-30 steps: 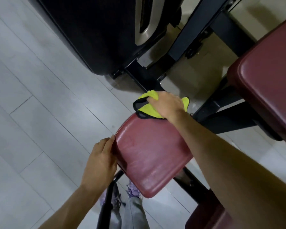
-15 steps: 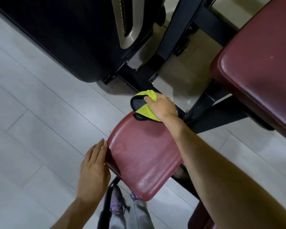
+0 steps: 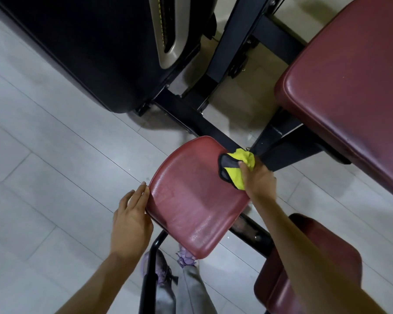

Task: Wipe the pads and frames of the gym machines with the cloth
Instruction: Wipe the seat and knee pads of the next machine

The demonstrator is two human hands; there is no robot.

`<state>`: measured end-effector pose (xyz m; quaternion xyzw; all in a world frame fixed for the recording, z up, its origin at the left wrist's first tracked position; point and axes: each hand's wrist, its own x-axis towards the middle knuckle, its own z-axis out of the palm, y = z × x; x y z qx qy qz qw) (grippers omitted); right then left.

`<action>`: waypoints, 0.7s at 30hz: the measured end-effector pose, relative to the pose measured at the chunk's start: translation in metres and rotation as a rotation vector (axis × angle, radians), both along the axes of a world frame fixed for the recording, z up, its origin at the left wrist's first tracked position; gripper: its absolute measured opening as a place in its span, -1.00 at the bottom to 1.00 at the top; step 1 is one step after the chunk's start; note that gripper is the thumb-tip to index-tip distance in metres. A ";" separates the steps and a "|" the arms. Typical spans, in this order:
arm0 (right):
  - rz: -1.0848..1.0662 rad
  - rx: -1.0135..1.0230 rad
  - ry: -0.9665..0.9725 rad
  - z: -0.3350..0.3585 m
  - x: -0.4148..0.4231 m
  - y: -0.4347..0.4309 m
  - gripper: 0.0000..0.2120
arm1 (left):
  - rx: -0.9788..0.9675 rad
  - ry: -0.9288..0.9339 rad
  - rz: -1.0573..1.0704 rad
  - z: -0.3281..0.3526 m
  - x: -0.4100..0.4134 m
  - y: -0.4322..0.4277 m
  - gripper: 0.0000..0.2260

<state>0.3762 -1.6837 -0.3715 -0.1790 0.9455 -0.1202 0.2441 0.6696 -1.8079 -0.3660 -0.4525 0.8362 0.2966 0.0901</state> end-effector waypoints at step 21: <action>-1.118 -0.184 -0.336 0.020 0.237 0.031 -0.47 | 0.107 0.034 0.094 0.026 0.070 0.003 -0.27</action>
